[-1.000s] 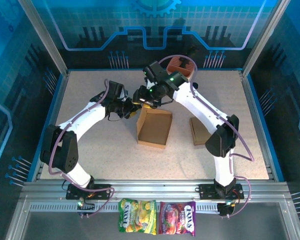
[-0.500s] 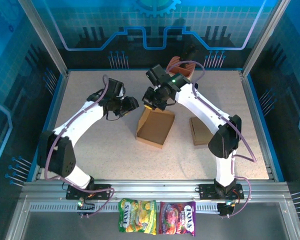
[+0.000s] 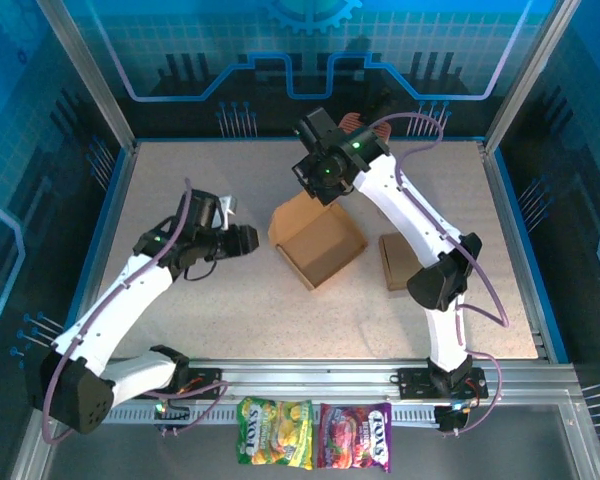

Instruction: Fold the paper box

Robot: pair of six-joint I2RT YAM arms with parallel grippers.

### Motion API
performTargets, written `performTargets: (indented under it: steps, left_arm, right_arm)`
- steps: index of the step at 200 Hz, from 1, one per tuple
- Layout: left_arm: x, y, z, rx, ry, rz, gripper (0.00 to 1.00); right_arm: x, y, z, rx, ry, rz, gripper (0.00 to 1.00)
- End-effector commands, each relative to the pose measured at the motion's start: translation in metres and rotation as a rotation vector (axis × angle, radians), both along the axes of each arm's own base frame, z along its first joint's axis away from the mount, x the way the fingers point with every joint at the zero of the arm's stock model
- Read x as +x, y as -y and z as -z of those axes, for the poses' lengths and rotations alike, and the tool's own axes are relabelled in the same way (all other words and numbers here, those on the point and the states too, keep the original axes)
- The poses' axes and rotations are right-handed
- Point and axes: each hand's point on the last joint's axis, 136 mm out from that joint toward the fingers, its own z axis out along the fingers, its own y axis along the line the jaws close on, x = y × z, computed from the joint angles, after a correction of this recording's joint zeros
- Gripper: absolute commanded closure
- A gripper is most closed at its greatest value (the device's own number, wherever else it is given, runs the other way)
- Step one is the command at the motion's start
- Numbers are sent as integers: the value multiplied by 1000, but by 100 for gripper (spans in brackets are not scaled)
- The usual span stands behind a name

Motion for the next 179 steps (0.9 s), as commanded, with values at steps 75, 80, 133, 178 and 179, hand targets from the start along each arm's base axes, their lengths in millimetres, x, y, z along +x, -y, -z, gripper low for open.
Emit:
performTargets:
  steps: [75, 80, 133, 178, 179]
  left_arm:
    - [26, 42, 10, 195, 231, 285, 51]
    - [29, 41, 11, 207, 234, 282, 51]
    - [41, 60, 13, 200, 240, 333, 63]
    - [40, 64, 27, 238, 216, 346, 67]
    - [40, 64, 27, 238, 215, 346, 67]
  right_arm:
    - [-7, 19, 32, -68, -115, 71, 100]
    - [-7, 19, 32, -66, -114, 69, 100]
    - [-5, 22, 35, -51, -119, 72, 100]
    - [-3, 22, 35, -44, -120, 70, 100]
    - [-3, 22, 35, -44, -120, 69, 100]
